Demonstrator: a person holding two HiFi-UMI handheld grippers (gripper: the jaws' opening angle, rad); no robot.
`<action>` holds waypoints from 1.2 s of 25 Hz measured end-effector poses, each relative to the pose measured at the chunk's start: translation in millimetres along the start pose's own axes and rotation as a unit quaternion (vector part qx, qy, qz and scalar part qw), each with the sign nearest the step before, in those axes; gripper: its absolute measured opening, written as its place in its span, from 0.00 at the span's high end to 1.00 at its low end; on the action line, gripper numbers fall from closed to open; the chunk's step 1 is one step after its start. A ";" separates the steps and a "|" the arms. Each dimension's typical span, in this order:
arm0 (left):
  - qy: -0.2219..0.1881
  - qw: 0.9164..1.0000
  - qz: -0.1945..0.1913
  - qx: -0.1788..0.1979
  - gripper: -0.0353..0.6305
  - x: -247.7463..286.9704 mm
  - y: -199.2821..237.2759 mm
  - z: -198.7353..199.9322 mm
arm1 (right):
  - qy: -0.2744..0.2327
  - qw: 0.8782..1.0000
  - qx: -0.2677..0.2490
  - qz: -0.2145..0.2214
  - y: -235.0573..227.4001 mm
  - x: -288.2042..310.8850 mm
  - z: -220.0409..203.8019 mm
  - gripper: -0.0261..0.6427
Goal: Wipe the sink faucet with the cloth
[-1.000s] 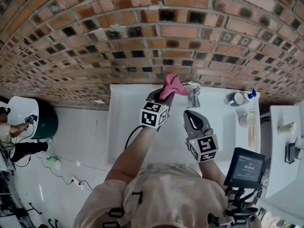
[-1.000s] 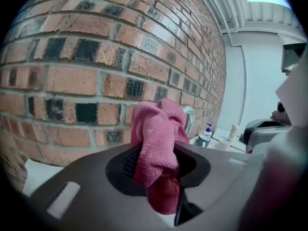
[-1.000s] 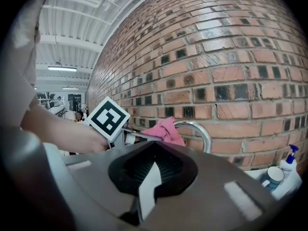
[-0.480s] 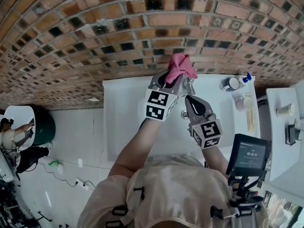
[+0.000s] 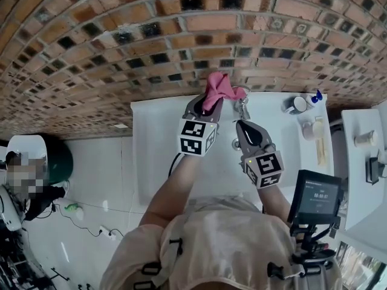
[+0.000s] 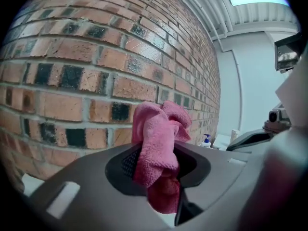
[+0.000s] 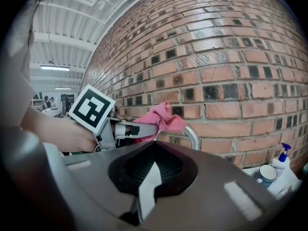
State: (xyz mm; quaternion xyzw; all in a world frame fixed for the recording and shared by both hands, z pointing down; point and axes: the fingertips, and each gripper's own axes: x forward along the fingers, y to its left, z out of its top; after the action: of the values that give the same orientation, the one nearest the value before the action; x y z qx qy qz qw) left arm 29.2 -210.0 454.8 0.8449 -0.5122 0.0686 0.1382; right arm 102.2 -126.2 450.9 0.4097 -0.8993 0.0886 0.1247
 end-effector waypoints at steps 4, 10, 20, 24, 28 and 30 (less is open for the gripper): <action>0.042 0.998 0.027 -0.029 0.77 -6.1 17.6 -36.6 | 0.002 1.000 0.002 0.001 1.1 -1.2 -0.5 0.98; 0.087 0.993 0.048 -0.065 0.77 -13.5 33.5 -70.5 | -0.004 1.000 0.008 -0.005 -2.2 -3.4 1.1 0.98; -0.003 1.000 -0.009 -0.006 0.77 8.3 -28.3 10.8 | -0.002 1.000 0.021 -0.015 -13.9 -13.1 -9.4 0.98; 0.009 1.000 -0.019 0.014 0.77 20.7 -45.7 4.6 | 0.002 0.999 0.029 -0.032 -30.4 -19.7 -17.9 0.98; 0.019 0.999 -0.043 -0.015 0.77 37.1 -62.3 -4.8 | 0.003 0.998 0.035 -0.049 -47.6 -23.8 -20.7 0.98; 0.026 0.998 -0.051 -0.007 0.77 46.8 -67.0 -9.6 | -0.001 0.998 0.033 -0.059 -55.8 -26.8 -20.9 0.98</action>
State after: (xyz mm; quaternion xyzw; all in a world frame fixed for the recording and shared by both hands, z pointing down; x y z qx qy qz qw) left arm 110.5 -217.4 465.0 0.8667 -0.4655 0.0797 0.1606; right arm 164.7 -137.8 466.0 0.4660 -0.8702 0.1101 0.1158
